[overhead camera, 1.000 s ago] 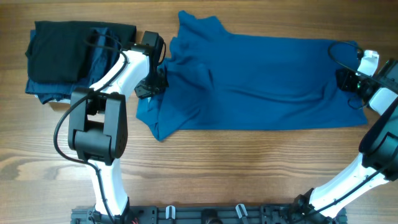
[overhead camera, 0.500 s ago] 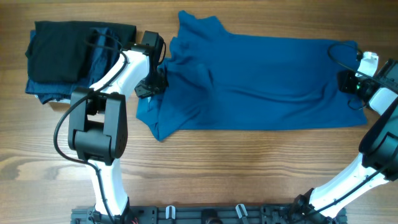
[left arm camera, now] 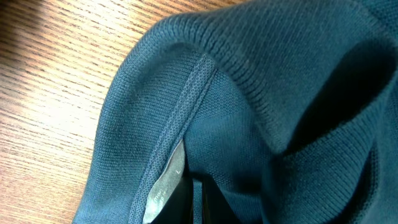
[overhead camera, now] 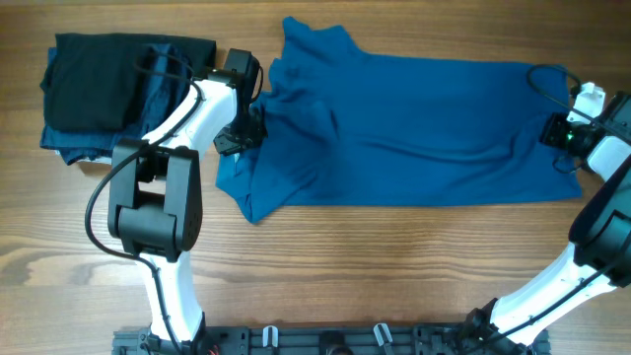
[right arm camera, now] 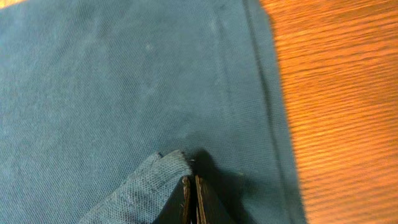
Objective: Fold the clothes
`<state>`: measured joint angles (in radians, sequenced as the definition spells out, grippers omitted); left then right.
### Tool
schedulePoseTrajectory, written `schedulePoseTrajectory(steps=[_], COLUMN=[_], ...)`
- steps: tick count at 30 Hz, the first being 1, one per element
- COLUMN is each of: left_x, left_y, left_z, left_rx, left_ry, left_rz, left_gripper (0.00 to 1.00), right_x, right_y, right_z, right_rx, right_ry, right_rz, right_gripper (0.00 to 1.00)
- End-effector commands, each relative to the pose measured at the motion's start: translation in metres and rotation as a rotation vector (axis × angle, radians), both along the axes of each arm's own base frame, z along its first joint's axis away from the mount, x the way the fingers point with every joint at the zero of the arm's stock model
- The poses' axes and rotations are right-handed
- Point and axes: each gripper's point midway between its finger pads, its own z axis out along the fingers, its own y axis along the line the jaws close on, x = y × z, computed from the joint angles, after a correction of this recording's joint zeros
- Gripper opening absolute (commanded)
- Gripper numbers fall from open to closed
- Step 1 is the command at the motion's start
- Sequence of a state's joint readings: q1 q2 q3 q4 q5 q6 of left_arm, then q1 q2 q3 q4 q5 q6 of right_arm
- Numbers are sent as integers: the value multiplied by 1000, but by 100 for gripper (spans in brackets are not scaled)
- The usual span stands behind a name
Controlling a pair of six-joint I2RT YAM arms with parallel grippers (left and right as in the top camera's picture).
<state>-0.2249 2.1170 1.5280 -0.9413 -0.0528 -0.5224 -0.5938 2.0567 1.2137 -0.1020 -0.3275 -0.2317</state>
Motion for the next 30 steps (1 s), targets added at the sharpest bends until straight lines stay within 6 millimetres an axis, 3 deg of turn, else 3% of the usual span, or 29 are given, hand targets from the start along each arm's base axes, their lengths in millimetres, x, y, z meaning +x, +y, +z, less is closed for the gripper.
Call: schedulePoseTrajectory(steps=[1,8,11,15,16,20,21,23,26,27,30], left_x=[1,0,0,1,1,-1,-2,-2,-2,-2,-2], left_y=[0,0,0,-1,-1,0,0,0,0,0,0], left_z=[-4,-4,-4,-4,-4,-4,-4,-4,-4,-4,-4], left_rx=[-11,-11,-11,-12,-12,-10,-9,-9,-9,-9,-9], left_ry=[1,2,2,-2,-1,9,10,12,13,12,11], left_rz=[10,10,10,10,10,9,10,10,10,10,13], left_gripper=[7,7,7,7,7,7,7,8,8,8,8], right_x=[1,-15,-14,-14,-14,-12,-10,-5,-2,-3,-3], right_y=[-22,-26,-10,0,1,13,17,26,33,32,34], right_z=[39,27,25,28,31,50,56,61,57,52,33], right_rx=[-89,-115,-81,-11,11,137,173,231,231,212,138], right_ry=[-24,65,72,101,113,150,142,119,130,149,211], right_rz=[-78,-111,-19,-58,-73,-169,-197,-204,-182,-192,-210], right_gripper=[4,4,4,8,47,87,91,85,45,40,39])
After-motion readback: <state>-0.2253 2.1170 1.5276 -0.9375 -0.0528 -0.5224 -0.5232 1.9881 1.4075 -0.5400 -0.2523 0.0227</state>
